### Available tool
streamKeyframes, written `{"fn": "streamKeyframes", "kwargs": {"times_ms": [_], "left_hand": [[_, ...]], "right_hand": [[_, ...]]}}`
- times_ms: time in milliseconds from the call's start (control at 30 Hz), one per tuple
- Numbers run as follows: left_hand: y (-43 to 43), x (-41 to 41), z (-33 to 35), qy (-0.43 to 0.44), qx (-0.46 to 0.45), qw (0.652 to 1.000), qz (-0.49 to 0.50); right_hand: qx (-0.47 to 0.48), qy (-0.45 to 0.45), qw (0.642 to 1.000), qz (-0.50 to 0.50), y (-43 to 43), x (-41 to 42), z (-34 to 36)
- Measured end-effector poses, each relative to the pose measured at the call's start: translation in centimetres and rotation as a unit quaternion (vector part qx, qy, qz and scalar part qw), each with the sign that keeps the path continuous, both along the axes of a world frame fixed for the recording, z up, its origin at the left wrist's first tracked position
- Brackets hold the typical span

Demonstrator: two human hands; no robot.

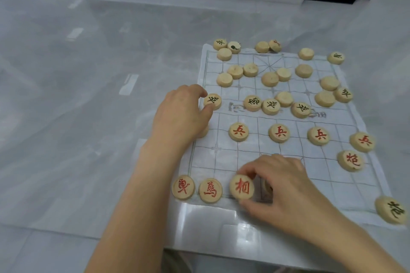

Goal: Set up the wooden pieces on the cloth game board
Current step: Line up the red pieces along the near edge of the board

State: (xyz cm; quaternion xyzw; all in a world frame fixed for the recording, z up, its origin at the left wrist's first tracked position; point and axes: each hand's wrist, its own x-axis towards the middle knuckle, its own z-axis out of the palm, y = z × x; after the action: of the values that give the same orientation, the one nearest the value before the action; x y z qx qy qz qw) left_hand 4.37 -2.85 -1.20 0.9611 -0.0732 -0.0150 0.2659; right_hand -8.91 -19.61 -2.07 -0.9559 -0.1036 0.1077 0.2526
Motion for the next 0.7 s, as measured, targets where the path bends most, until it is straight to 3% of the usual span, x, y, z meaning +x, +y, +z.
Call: {"fn": "streamKeyframes", "kwargs": {"times_ms": [300, 433, 500, 600, 700], "left_hand": [[0.3, 0.2, -0.2, -0.008, 0.003, 1.0, 0.004], [0.3, 0.4, -0.2, -0.005, 0.011, 1.0, 0.008], [0.1, 0.3, -0.2, -0.01, 0.013, 1.0, 0.004], [-0.2, 0.1, -0.2, -0.009, 0.017, 1.0, 0.001], [-0.3, 0.1, -0.4, -0.012, 0.023, 1.0, 0.0]], "right_hand": [[-0.039, -0.007, 0.999, 0.022, -0.2, -0.5, -1.2], [0.055, -0.004, 0.994, -0.094, -4.9, 0.8, 1.7], [0.021, -0.013, 0.993, -0.117, -7.0, 0.8, 2.4], [-0.068, 0.059, 0.992, -0.086, -7.2, 0.0, 1.6], [-0.103, 0.068, 0.991, -0.056, -6.4, -0.5, 0.6]]}}
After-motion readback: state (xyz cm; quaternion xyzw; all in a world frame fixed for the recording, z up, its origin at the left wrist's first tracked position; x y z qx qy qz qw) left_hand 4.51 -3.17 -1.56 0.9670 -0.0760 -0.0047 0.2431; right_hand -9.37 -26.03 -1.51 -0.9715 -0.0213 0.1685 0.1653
